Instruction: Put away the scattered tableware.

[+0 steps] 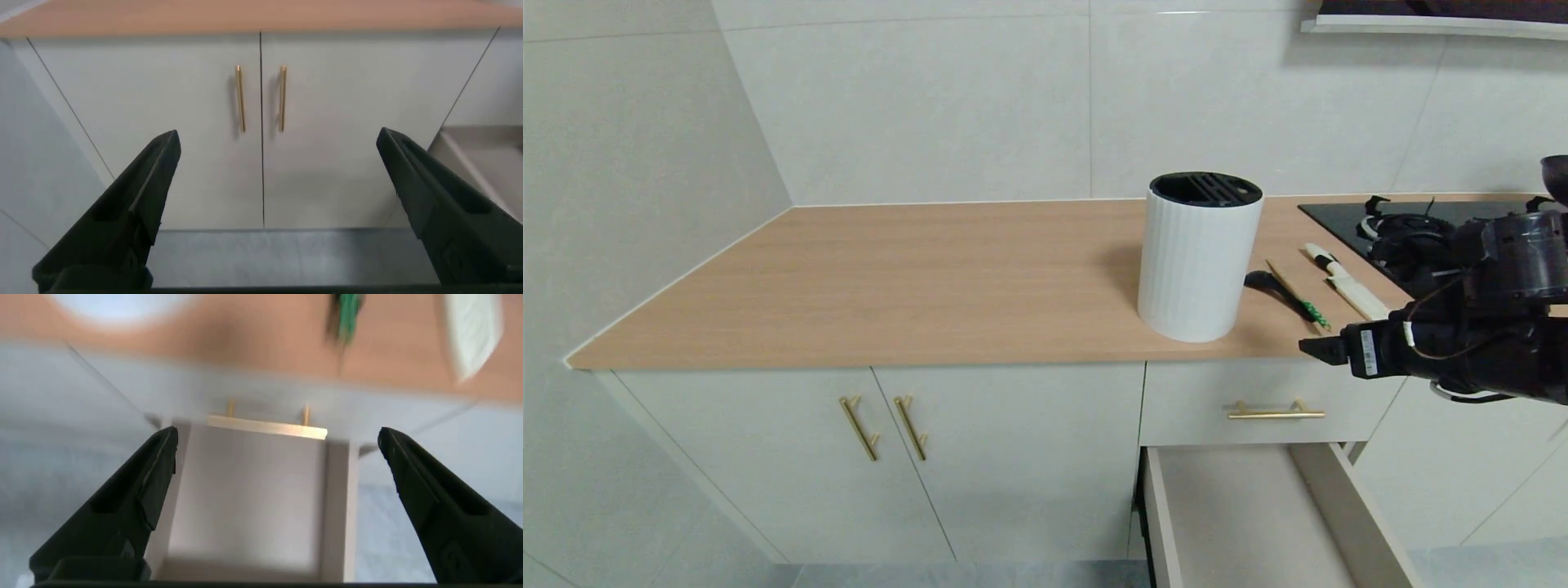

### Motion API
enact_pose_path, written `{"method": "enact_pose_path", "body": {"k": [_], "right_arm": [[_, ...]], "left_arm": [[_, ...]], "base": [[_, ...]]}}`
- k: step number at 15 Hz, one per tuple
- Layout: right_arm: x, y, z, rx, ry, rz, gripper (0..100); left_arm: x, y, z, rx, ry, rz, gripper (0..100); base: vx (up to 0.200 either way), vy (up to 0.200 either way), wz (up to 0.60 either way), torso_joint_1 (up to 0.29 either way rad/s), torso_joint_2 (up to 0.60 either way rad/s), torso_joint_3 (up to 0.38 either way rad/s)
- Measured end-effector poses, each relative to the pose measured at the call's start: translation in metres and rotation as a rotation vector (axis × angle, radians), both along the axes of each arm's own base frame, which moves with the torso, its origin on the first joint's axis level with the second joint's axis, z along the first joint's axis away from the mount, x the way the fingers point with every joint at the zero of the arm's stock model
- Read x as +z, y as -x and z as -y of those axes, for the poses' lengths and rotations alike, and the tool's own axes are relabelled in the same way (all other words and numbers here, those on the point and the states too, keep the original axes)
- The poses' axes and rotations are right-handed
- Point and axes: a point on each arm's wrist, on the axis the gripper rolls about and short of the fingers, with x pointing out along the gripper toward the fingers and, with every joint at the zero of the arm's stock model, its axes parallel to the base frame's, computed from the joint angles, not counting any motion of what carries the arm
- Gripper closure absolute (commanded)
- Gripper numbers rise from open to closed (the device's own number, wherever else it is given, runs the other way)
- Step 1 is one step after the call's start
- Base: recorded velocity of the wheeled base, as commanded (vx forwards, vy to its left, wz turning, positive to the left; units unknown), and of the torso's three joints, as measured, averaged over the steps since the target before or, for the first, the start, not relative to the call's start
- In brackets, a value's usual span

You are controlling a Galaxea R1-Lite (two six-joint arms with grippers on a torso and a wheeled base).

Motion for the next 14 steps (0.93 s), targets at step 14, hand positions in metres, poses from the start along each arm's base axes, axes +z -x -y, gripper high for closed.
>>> {"method": "enact_pose_path", "body": {"k": [14], "right_arm": [[-0.026, -0.067, 0.012, -0.156, -0.088, 0.039, 0]], "left_arm": [[0.0, 0.0, 0.0, 0.0, 0.0, 0.0, 0]], "base": [[0.0, 0.0, 0.0, 0.042, -0.09, -0.05]]}}
